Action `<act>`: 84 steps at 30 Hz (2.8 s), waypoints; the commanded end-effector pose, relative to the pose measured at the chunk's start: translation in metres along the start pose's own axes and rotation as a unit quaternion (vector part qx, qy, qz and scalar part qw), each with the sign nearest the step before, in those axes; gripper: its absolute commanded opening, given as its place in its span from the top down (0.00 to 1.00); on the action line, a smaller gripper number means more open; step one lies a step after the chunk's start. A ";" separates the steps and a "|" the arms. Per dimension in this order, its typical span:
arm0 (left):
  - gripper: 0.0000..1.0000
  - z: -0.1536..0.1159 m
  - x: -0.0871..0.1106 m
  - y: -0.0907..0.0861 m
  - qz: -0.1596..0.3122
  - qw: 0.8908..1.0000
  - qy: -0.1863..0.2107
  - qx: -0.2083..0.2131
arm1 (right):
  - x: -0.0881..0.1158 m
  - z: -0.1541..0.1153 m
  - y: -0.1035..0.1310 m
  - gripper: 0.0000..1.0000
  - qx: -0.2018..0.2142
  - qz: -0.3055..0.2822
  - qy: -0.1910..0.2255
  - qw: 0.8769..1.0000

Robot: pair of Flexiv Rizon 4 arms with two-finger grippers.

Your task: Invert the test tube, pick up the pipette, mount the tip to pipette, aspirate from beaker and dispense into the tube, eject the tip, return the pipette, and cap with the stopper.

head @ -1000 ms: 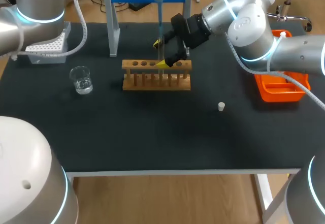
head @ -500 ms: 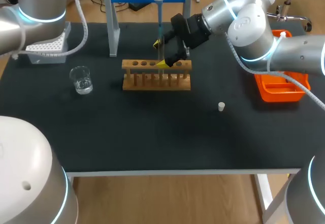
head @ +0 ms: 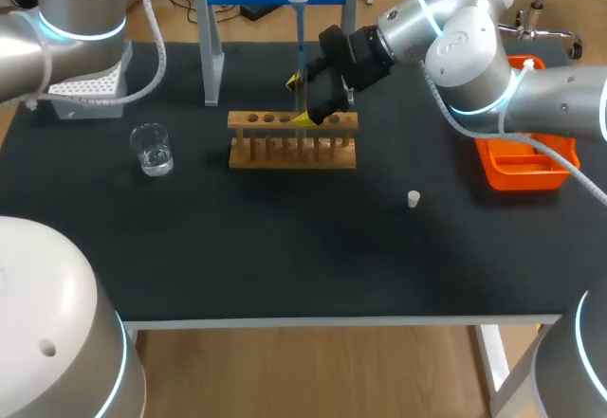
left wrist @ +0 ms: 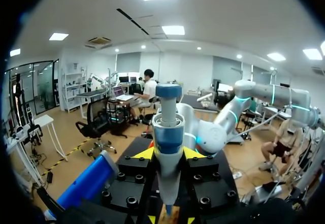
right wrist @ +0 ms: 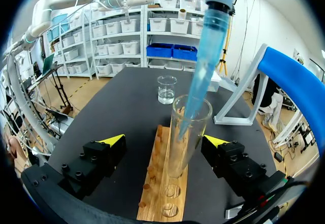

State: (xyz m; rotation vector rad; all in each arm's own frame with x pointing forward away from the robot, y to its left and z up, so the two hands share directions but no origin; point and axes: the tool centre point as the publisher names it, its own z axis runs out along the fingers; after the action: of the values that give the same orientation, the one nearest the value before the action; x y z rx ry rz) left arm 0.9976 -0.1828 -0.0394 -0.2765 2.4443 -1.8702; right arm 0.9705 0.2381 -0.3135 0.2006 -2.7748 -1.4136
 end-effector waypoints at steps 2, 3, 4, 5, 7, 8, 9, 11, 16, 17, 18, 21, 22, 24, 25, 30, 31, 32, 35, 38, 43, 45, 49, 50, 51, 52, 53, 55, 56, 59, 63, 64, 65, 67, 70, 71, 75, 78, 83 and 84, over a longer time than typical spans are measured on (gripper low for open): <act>1.00 0.000 -0.001 0.000 0.000 1.000 0.000 0.000 | 0.000 -0.001 0.000 0.00 0.001 0.000 0.002 1.000; 1.00 0.001 0.000 0.000 0.000 1.000 0.001 -0.002 | 0.000 -0.001 0.000 0.00 0.001 0.000 0.002 1.000; 1.00 0.001 0.000 0.000 0.000 1.000 0.001 -0.002 | 0.000 -0.001 0.000 0.00 0.001 0.000 0.002 1.000; 1.00 0.001 0.000 0.000 0.000 1.000 0.001 -0.002 | 0.000 -0.001 0.000 0.00 0.001 0.000 0.002 1.000; 1.00 0.001 0.000 0.000 0.000 1.000 0.001 -0.002 | 0.000 -0.001 0.000 0.00 0.001 0.000 0.002 1.000; 1.00 0.001 0.000 0.000 0.000 1.000 0.001 -0.002 | 0.000 -0.001 0.000 0.00 0.001 0.000 0.002 1.000; 1.00 0.001 0.000 0.000 0.000 1.000 0.001 -0.002 | 0.000 -0.001 0.000 0.00 0.001 0.000 0.002 1.000; 1.00 0.001 0.000 0.000 0.000 1.000 0.001 -0.002 | 0.000 -0.001 0.000 0.00 0.001 0.000 0.002 1.000; 1.00 0.001 0.000 0.000 0.000 1.000 0.001 -0.002 | 0.000 -0.001 0.000 0.00 0.001 0.000 0.002 1.000; 1.00 0.001 0.000 0.000 0.000 1.000 0.001 -0.002 | 0.000 -0.001 0.000 0.00 0.001 0.000 0.002 1.000; 1.00 0.001 0.000 0.000 0.000 1.000 0.001 -0.002 | 0.000 -0.001 0.000 0.00 0.001 0.000 0.002 1.000; 1.00 0.001 0.000 0.000 0.000 1.000 0.001 -0.002 | 0.000 -0.001 0.000 0.00 0.001 0.000 0.002 1.000; 1.00 0.001 0.000 0.000 0.000 1.000 0.001 -0.002 | 0.000 -0.001 0.000 0.00 0.001 0.000 0.002 1.000; 1.00 0.001 0.000 0.000 0.000 1.000 0.001 -0.002 | 0.000 -0.001 0.000 0.00 0.001 0.000 0.002 1.000; 1.00 0.001 0.000 0.000 0.000 1.000 0.001 -0.002 | 0.000 -0.001 0.000 0.00 0.001 0.000 0.002 1.000; 1.00 0.001 0.000 0.000 0.000 1.000 0.001 -0.002 | 0.000 -0.001 0.000 0.00 0.001 0.000 0.002 1.000; 1.00 0.001 0.000 0.000 0.000 1.000 0.001 -0.002 | 0.000 -0.001 0.000 0.00 0.001 0.000 0.002 1.000; 1.00 0.001 0.000 0.000 0.000 1.000 0.001 -0.002 | 0.000 -0.001 0.000 0.00 0.001 0.000 0.002 1.000; 1.00 0.001 0.000 0.000 0.000 1.000 0.001 -0.002 | 0.000 -0.001 0.000 0.00 0.001 0.000 0.002 1.000; 1.00 0.003 0.000 0.001 0.001 1.000 0.003 -0.005 | 0.000 -0.001 0.000 0.00 0.001 0.000 0.002 1.000; 1.00 0.005 0.000 0.003 0.003 1.000 0.004 -0.009 | 0.000 -0.001 0.000 0.00 0.001 0.000 0.002 1.000; 1.00 0.006 0.000 0.003 0.005 1.000 0.004 -0.007 | 0.000 -0.001 0.000 0.00 0.001 0.000 0.002 1.000; 1.00 0.007 0.001 0.004 0.006 1.000 0.004 -0.009 | 0.000 -0.001 0.000 0.00 0.001 0.000 0.002 1.000; 1.00 0.007 0.001 0.004 0.006 1.000 0.003 -0.009 | 0.000 -0.001 0.000 0.00 0.001 0.000 0.002 1.000; 1.00 0.007 0.001 0.005 0.007 1.000 -0.001 -0.004 | 0.000 -0.001 0.000 0.00 0.001 0.000 0.002 1.000; 1.00 0.007 0.002 0.005 0.008 1.000 -0.002 -0.002 | 0.000 -0.001 0.000 0.00 0.001 0.000 0.002 1.000; 1.00 0.007 0.002 0.006 0.007 1.000 -0.003 -0.002 | 0.000 -0.001 0.000 0.00 0.001 0.000 0.002 1.000; 1.00 0.008 0.003 0.007 0.007 1.000 -0.008 0.001 | 0.000 -0.001 0.000 0.00 0.001 0.000 0.002 1.000; 1.00 0.008 0.003 0.007 0.007 1.000 -0.008 0.001 | 0.000 -0.001 0.000 0.00 0.001 0.000 0.002 1.000; 1.00 0.009 0.004 0.008 0.009 1.000 -0.012 0.003 | 0.000 -0.001 0.000 0.00 0.001 0.000 0.002 1.000; 1.00 0.009 0.004 0.011 0.008 1.000 -0.018 0.006 | 0.000 -0.001 0.000 0.00 0.001 0.000 0.002 1.000; 1.00 0.009 0.004 0.012 0.007 1.000 -0.019 0.006 | 0.000 -0.001 0.000 0.00 0.001 0.000 0.002 1.000; 1.00 0.009 0.004 0.013 0.005 1.000 -0.020 0.004 | 0.000 -0.001 0.000 0.00 0.001 0.000 0.002 1.000; 1.00 0.009 0.004 0.016 0.004 1.000 -0.023 0.003 | 0.000 -0.001 0.000 0.00 0.001 0.000 0.002 1.000; 1.00 0.008 0.004 0.018 0.001 1.000 -0.027 0.001 | 0.000 -0.001 0.000 0.00 0.001 0.000 0.002 1.000; 1.00 0.008 0.004 0.019 0.000 1.000 -0.028 0.000 | 0.000 -0.001 0.000 0.00 0.001 0.000 0.002 1.000; 1.00 0.007 0.004 0.022 -0.001 0.999 -0.033 -0.002 | 0.000 -0.001 0.000 0.00 0.001 0.000 0.002 1.000; 1.00 0.008 0.004 0.024 0.000 0.999 -0.035 -0.003 | 0.000 -0.001 0.000 0.00 0.001 0.000 0.002 1.000; 1.00 0.009 0.004 0.027 0.002 0.999 -0.035 -0.004 | 0.000 -0.001 0.000 0.00 0.001 0.000 0.002 1.000; 1.00 0.009 0.003 0.027 0.002 0.999 -0.035 -0.003 | 0.000 -0.001 0.000 0.00 0.001 0.000 0.002 1.000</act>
State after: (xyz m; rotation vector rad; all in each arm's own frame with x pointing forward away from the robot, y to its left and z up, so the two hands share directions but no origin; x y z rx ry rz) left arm 0.9928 -0.1848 -0.0661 -0.3303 2.4102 -1.8168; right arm 0.9705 0.2380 -0.3135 0.2005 -2.7748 -1.4136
